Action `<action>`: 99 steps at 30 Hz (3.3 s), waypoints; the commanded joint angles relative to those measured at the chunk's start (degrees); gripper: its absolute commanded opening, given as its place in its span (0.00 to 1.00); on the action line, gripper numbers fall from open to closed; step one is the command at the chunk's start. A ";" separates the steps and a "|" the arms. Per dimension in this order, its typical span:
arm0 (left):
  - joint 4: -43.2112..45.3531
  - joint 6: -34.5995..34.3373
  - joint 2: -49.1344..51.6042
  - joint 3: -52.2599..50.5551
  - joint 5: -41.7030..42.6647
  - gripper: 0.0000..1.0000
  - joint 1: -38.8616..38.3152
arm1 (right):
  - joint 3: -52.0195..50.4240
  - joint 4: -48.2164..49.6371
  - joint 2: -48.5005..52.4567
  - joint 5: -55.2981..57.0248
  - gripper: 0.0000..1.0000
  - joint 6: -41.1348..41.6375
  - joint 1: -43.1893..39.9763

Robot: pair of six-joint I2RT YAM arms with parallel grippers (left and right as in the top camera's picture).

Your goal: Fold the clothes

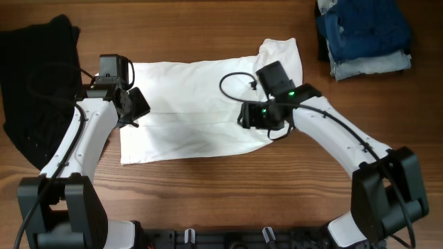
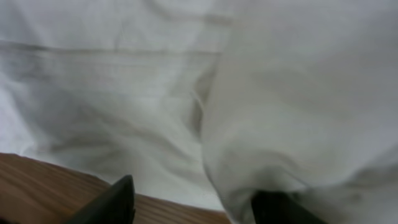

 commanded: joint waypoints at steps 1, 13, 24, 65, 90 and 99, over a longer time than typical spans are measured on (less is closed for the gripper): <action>0.20 0.92 0.22 -0.42 0.44 0.45 -0.15 | 6.86 -4.33 -3.93 3.98 0.65 -2.36 -4.61; 0.42 0.90 0.22 -0.42 0.44 0.45 -0.15 | 2.51 -11.15 -6.10 2.16 0.55 -5.42 -21.29; 0.35 0.92 0.22 -0.42 0.44 0.45 -0.15 | -7.37 6.73 4.31 0.68 0.46 -1.81 -22.34; 0.61 0.90 0.22 -0.42 0.44 0.44 -0.15 | -3.23 1.97 -7.98 -9.20 0.61 -8.41 2.12; 1.22 0.90 0.22 -0.42 0.46 0.43 -0.15 | 6.75 14.82 13.14 10.56 0.86 -1.53 -24.90; 1.25 0.90 0.22 -0.42 0.44 0.43 -0.15 | 6.75 17.92 19.47 9.79 0.46 -1.51 -24.87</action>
